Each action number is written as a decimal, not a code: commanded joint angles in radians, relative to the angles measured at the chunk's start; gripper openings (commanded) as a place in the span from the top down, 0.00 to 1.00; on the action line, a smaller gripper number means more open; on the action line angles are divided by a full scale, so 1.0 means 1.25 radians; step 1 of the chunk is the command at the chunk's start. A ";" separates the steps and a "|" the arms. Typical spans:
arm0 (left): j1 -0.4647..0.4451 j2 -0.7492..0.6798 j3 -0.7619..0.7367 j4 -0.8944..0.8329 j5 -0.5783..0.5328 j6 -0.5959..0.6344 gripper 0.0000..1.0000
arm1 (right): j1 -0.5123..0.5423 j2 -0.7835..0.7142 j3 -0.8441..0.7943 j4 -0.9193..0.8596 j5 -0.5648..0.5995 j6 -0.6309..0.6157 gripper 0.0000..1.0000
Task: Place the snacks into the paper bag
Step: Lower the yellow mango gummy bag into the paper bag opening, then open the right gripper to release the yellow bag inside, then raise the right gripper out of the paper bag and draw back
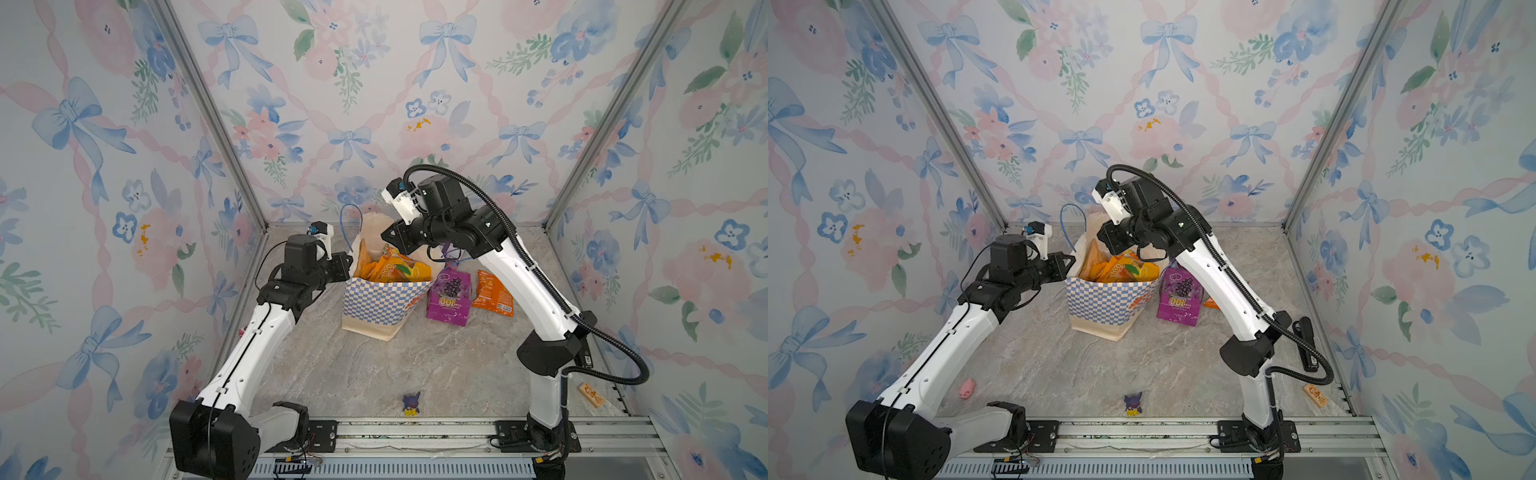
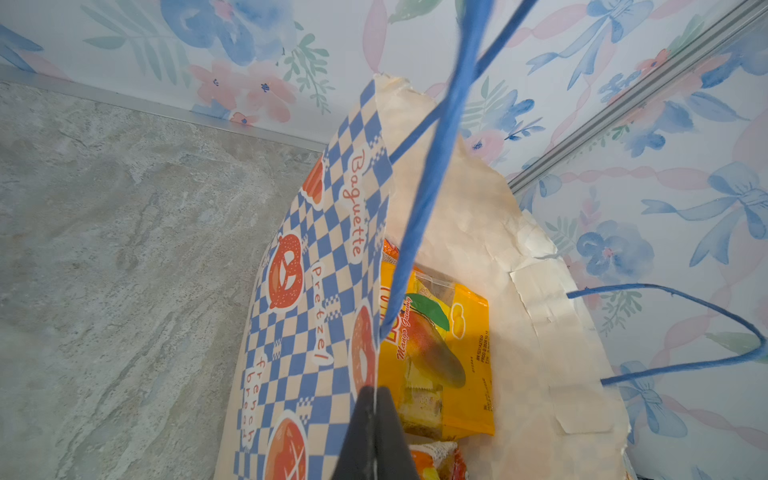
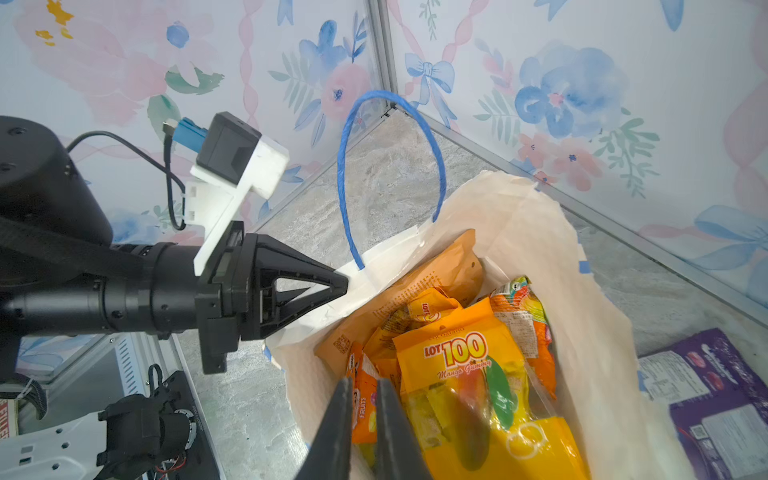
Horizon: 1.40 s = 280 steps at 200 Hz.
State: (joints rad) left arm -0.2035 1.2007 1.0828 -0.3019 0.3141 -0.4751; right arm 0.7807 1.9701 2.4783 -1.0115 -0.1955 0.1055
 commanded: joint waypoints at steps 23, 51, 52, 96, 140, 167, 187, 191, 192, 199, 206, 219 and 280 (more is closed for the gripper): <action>-0.004 -0.009 -0.004 0.000 0.004 0.010 1.00 | 0.004 -0.110 -0.092 0.001 0.057 -0.004 0.63; -0.004 -0.008 -0.004 0.000 0.004 0.010 1.00 | 0.000 -0.185 -0.192 0.018 0.069 0.013 0.57; -0.004 -0.008 -0.004 0.000 0.004 0.010 1.00 | 0.000 -0.188 -0.196 0.020 0.069 0.013 0.57; -0.003 -0.006 -0.005 0.000 0.005 0.012 1.00 | -0.024 -0.369 -0.425 0.115 0.085 0.057 0.52; -0.004 -0.007 -0.004 0.000 0.008 0.013 1.00 | -0.104 -0.544 -0.652 0.160 0.087 0.125 0.35; -0.003 -0.010 -0.003 0.000 0.009 0.011 1.00 | -0.189 -0.679 -0.804 0.208 0.055 0.185 0.19; -0.002 -0.011 -0.002 0.000 0.010 0.013 1.00 | -0.260 -0.757 -0.889 0.209 0.034 0.212 0.11; -0.002 -0.012 -0.002 0.000 0.009 0.013 1.00 | -0.273 -0.768 -0.899 0.203 0.029 0.216 0.10; -0.002 -0.012 -0.002 0.000 0.010 0.014 1.00 | -0.277 -0.771 -0.901 0.201 0.028 0.216 0.10; -0.003 -0.012 -0.002 0.000 0.010 0.013 1.00 | -0.301 -0.787 -0.920 0.185 0.020 0.220 0.10; -0.003 -0.013 -0.002 0.000 0.010 0.014 1.00 | -0.324 -0.798 -0.939 0.172 0.011 0.222 0.09; -0.003 -0.013 -0.004 0.000 0.011 0.011 1.00 | -0.364 -0.817 -0.977 0.158 -0.009 0.230 0.06; -0.003 -0.022 -0.007 0.000 0.009 0.011 1.00 | -0.501 -0.795 -1.202 0.274 -0.122 0.271 0.03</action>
State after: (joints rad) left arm -0.2035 1.1957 1.0828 -0.3019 0.3145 -0.4751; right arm 0.1947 0.9424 1.0561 -0.7586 -0.2626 0.4080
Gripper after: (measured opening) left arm 0.048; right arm 0.970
